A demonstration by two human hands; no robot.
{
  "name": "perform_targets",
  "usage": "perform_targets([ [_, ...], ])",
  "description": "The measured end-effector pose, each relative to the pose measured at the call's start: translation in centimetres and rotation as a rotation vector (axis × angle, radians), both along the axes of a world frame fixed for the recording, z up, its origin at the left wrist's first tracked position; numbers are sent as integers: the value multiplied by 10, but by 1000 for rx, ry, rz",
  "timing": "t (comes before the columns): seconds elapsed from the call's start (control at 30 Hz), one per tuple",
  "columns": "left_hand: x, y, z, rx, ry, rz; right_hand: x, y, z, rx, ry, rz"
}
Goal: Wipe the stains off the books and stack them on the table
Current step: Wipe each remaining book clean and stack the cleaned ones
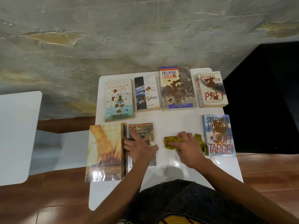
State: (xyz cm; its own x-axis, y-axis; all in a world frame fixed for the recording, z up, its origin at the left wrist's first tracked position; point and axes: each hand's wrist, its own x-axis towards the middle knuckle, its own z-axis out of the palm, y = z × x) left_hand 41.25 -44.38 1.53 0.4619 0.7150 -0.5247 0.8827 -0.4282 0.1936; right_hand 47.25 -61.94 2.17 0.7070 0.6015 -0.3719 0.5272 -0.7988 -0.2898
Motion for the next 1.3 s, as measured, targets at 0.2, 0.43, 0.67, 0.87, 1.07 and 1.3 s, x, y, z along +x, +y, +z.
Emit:
perform_targets([
  [0.2, 2, 1, 0, 20, 8, -48, -8, -6, -8, -148, -62, 50],
  [0.43, -6, -3, 0, 8, 21, -69, -2, -3, 6, -251, 7, 146],
  [0.67, -5, -7, 7, -77, 16, -12, -4, 6, 13, -33, 337, -85],
  [0.87, 6, -31, 18, 14, -244, 120, 1, -7, 53, 474, 668, -564],
  [1.07, 29, -70, 31, -243, -548, 123, 21, -71, 57, 1120, 1468, -1119],
  [1.3, 56, -116, 46, -404, -521, -150, 35, -135, 60, 1131, 1186, -1070],
])
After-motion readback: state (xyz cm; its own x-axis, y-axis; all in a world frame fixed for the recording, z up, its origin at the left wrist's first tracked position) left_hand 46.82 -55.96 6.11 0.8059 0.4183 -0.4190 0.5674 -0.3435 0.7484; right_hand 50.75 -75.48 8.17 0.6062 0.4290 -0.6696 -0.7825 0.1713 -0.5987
